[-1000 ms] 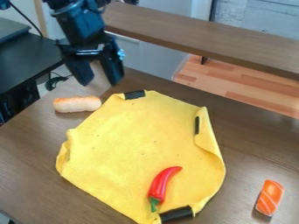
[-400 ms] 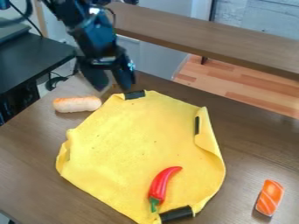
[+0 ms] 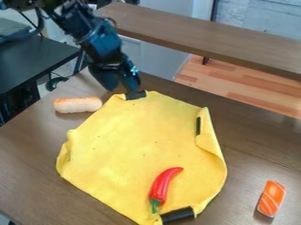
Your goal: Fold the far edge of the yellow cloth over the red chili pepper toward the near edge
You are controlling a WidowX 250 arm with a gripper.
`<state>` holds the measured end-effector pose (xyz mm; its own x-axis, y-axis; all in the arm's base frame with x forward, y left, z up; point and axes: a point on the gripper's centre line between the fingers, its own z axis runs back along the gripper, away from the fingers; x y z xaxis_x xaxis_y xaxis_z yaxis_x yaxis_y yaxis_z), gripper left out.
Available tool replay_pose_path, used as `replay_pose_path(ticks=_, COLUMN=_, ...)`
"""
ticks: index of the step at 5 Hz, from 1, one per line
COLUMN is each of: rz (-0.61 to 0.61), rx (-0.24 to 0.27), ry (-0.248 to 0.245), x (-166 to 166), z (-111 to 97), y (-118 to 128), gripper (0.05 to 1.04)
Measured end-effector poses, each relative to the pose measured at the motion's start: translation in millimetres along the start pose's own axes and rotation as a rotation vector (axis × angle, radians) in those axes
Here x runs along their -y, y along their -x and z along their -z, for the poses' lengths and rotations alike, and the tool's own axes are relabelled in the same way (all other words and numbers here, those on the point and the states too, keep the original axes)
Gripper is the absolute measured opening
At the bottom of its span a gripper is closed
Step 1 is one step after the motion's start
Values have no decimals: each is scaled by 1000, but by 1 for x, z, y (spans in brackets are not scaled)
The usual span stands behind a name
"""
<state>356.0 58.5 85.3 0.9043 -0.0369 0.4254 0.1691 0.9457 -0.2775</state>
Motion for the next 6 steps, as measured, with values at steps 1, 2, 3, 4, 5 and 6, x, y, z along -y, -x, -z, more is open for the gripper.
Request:
replay_pose_path(ticks=1, rz=47, rx=-29, ry=-67, x=-11, z=28, y=-13, gripper=999)
replay_pose_path(ticks=2, rz=130, rx=-25, ry=-171, x=-20, z=46, y=-29, gripper=999)
replay_pose_path(ticks=3, rz=215, rx=-58, ry=-219, x=-30, z=64, y=-48, gripper=999)
replay_pose_path(ticks=4, rz=257, rx=-52, ry=-221, x=-39, z=75, y=-61, gripper=999)
replay_pose_path(ticks=5, rz=285, rx=-133, ry=-163, x=-53, z=87, y=-73, gripper=999)
replay_pose_path(ticks=6, rz=313, rx=-154, ry=-165, x=-77, z=87, y=-74, gripper=999)
